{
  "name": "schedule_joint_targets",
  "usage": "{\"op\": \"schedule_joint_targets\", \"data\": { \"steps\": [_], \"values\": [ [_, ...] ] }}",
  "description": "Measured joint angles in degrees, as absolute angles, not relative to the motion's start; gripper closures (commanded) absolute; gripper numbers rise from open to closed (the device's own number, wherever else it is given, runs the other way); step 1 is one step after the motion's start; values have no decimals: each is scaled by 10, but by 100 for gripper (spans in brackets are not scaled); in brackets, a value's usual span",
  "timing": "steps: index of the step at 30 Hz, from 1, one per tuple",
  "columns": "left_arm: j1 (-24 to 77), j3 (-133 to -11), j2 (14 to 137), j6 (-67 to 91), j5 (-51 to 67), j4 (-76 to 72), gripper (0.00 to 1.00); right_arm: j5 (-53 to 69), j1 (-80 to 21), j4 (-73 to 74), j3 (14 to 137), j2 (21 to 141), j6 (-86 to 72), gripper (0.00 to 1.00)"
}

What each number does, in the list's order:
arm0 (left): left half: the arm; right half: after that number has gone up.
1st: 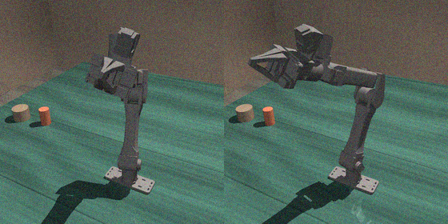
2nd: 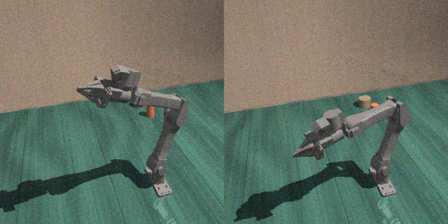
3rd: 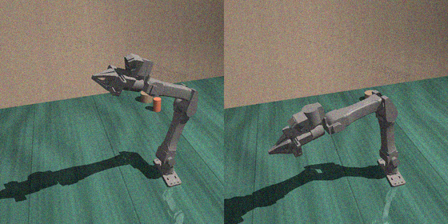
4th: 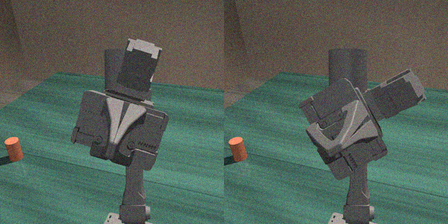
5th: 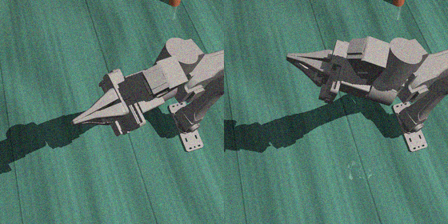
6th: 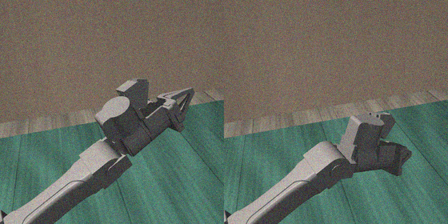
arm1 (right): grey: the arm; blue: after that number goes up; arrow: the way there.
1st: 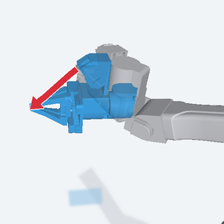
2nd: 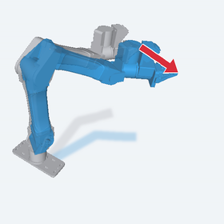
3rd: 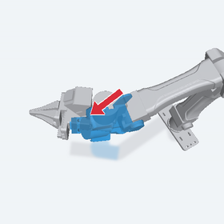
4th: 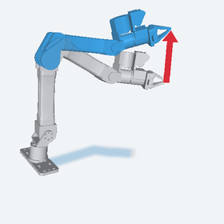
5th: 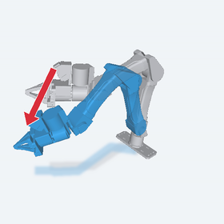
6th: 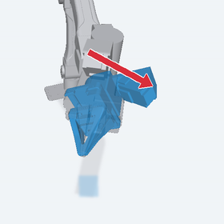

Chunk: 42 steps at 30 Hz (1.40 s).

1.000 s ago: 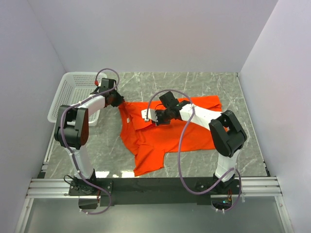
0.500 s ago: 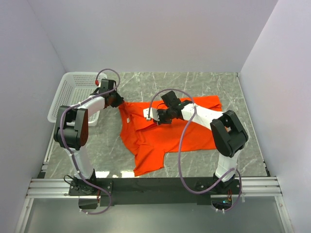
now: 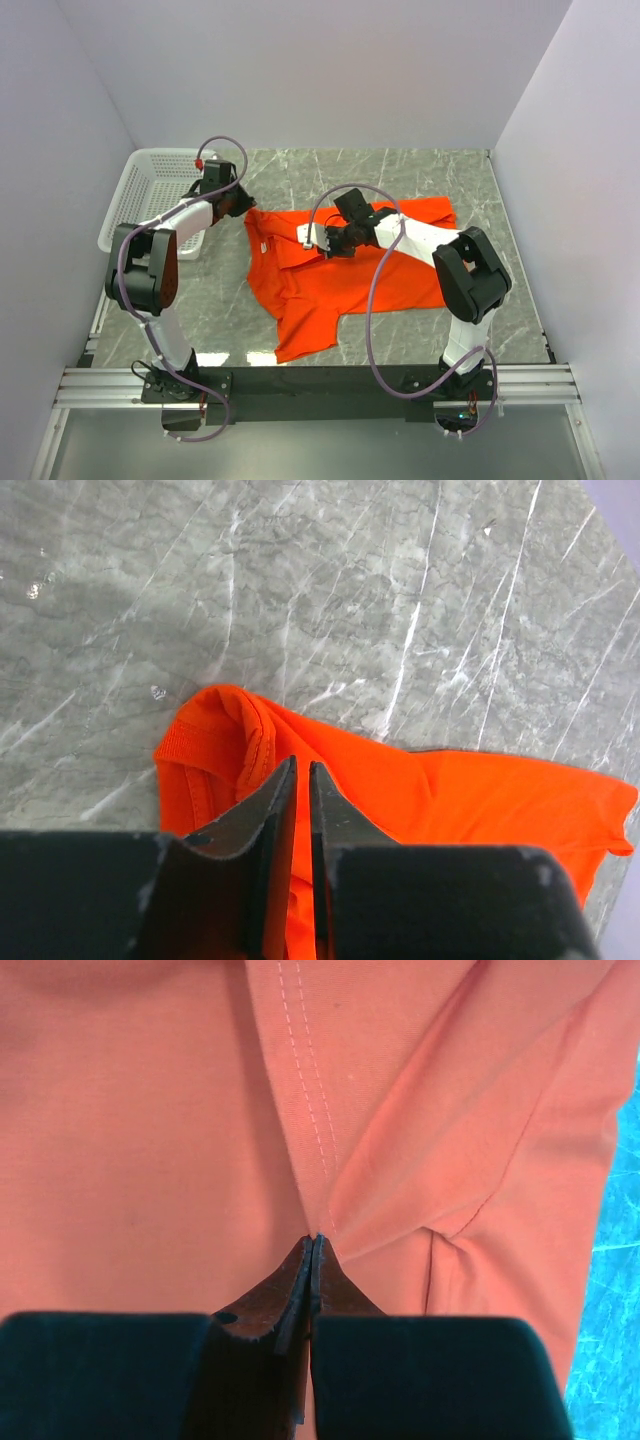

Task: Fold and stack the t-shirts
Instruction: Fold the tshirt

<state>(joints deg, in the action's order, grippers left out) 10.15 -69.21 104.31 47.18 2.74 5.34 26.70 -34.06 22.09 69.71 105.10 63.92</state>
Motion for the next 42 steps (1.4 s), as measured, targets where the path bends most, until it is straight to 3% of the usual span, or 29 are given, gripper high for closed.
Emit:
{"op": "schedule_joint_targets", "data": {
  "steps": [42],
  "values": [
    [118, -747, 1120, 435, -44, 119, 79, 277, -322, 218, 683, 1042, 624, 99]
  ]
}}
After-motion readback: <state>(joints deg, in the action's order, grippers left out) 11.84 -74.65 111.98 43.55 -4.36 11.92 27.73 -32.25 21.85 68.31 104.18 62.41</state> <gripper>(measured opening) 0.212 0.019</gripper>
